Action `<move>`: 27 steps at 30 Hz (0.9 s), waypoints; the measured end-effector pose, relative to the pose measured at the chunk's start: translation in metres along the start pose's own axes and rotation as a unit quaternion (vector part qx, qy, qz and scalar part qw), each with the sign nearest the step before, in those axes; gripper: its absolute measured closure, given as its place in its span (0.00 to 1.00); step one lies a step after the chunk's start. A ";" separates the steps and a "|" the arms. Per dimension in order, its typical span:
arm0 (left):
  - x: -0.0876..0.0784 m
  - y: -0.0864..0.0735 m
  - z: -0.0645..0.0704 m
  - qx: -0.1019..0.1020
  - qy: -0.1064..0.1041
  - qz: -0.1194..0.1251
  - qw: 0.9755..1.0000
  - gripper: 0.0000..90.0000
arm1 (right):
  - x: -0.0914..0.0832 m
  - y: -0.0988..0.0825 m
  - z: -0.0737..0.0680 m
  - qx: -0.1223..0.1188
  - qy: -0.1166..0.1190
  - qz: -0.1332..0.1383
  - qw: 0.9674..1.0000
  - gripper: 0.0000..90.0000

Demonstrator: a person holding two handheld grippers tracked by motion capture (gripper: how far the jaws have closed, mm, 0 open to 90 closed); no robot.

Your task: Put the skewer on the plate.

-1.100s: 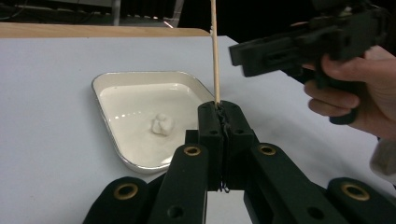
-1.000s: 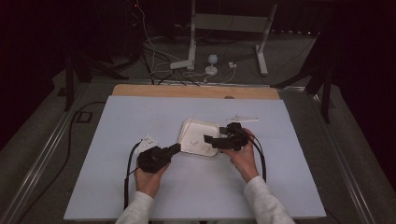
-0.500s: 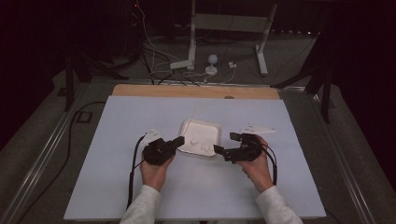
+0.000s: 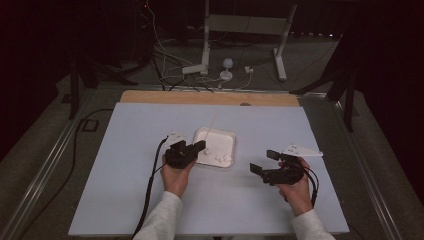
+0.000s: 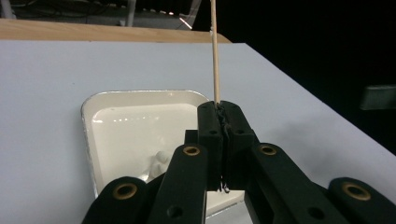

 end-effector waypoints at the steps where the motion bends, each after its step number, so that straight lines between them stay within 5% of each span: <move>1: 0.002 0.000 0.000 0.000 0.002 -0.003 1.000 0.99 | -0.002 -0.002 0.001 0.000 0.000 0.000 1.000 0.06; 13: 0.021 -0.011 -0.010 -0.012 0.026 -0.028 0.999 0.99 | -0.032 -0.014 0.013 0.010 -0.016 0.010 1.000 0.06; 27: 0.033 -0.034 -0.019 -0.049 0.055 -0.061 0.995 0.99 | -0.038 -0.011 0.014 0.008 -0.018 0.019 1.000 0.06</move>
Point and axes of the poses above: each handheld gripper's, and its own axes: x roughly forward along the jaws, y roughly out of its top, z roughly to its right, the point moved 7 cm from there along x, roughly forward along the jaws, and after that the axes turned 5 degrees about -x, right-handed, at the moved point
